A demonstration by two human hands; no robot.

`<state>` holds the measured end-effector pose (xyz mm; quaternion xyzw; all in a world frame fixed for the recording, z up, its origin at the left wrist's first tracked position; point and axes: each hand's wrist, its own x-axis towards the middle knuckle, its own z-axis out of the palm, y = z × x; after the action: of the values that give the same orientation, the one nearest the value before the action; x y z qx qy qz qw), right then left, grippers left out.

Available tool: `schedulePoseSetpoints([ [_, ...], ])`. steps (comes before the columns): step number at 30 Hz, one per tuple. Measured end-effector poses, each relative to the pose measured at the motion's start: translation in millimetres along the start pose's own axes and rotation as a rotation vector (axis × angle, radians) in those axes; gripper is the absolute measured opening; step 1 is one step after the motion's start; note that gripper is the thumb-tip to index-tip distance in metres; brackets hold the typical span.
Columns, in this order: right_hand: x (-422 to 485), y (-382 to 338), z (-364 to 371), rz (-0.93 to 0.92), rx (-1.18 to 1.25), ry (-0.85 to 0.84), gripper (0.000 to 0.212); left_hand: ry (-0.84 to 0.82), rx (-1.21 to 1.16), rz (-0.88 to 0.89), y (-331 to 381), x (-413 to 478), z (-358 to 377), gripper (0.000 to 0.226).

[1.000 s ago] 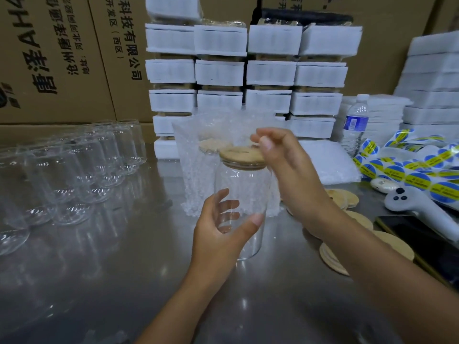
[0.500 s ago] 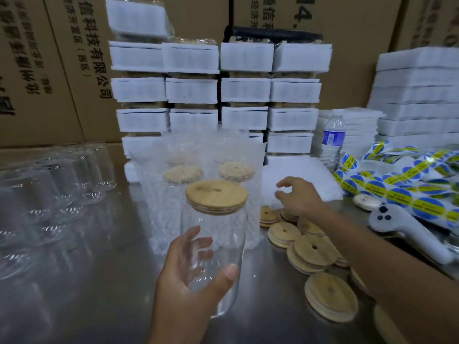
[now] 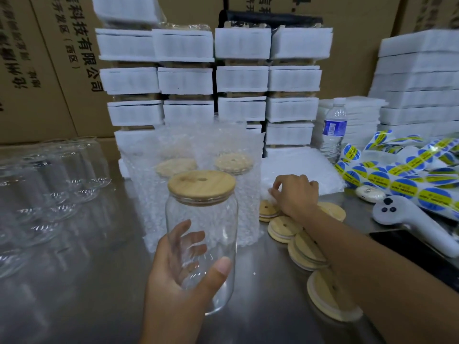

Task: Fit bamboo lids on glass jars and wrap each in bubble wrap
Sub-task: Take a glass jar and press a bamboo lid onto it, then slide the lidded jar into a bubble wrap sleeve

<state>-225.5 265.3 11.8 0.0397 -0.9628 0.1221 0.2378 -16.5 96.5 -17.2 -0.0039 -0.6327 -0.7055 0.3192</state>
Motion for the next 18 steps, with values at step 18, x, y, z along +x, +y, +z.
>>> schedulePoseSetpoints([
  [18, -125.7, -20.0, -163.4, -0.21, 1.514, 0.017, 0.018, 0.082, 0.04, 0.05, 4.6, 3.0, -10.3, 0.071],
])
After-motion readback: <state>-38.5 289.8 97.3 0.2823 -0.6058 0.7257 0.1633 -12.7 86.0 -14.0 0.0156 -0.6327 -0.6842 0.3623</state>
